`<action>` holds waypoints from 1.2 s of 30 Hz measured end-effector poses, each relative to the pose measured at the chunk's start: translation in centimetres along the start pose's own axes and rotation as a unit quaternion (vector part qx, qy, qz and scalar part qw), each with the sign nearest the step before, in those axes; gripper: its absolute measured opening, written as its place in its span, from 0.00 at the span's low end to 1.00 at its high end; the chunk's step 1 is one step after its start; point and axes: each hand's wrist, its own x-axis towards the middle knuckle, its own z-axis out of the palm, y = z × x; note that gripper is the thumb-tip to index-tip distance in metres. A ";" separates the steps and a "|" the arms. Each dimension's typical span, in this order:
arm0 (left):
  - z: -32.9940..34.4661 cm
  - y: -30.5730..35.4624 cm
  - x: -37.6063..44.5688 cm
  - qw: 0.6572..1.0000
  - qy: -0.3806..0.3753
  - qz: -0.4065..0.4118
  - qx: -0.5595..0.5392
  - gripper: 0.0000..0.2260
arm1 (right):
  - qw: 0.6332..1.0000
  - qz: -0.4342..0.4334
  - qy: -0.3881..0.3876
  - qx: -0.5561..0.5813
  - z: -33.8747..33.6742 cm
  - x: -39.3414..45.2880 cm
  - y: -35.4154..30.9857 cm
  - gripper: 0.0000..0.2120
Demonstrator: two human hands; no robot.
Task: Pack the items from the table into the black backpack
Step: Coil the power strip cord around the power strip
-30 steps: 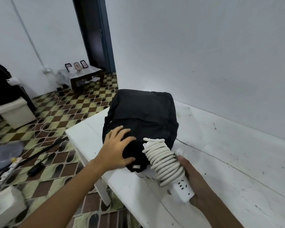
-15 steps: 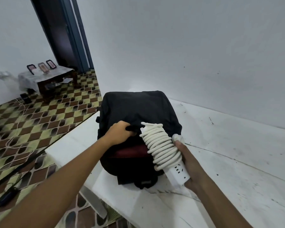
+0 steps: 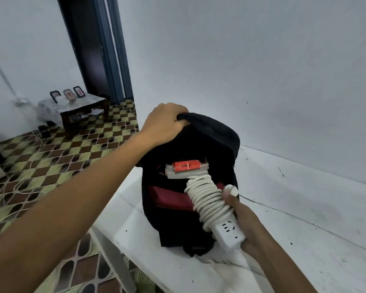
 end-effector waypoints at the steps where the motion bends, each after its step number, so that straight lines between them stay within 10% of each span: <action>1: -0.3 0.4 0.2 1.000 0.024 0.009 0.006 0.12 | 1.000 -0.001 0.010 -0.011 0.2 0.0 -0.1 0.25; 12: -1.1 1.3 2.9 0.993 0.090 -0.044 -0.069 0.09 | 0.990 -0.129 0.061 -0.018 4.3 3.0 -0.3 0.13; 14: -1.0 1.5 3.5 0.993 0.086 -0.052 -0.063 0.09 | 0.923 -0.232 0.153 -0.267 5.1 3.7 -0.9 0.17; 16: -0.9 1.6 4.0 0.993 0.087 -0.056 -0.056 0.10 | 0.781 -0.274 0.229 -0.512 5.5 4.3 -2.0 0.29; 19: -1.0 1.7 4.6 0.994 0.085 -0.054 -0.048 0.10 | 0.650 -0.237 0.284 -0.663 5.8 5.8 -4.1 0.33; 27: -0.4 2.3 4.4 0.994 0.052 -0.035 -0.085 0.10 | 0.520 -0.131 0.306 -0.787 3.9 11.3 -7.2 0.20; 36: 2.6 3.3 4.9 0.993 0.023 -0.049 -0.109 0.05 | 0.499 -0.112 0.343 -0.788 1.4 15.2 -6.1 0.17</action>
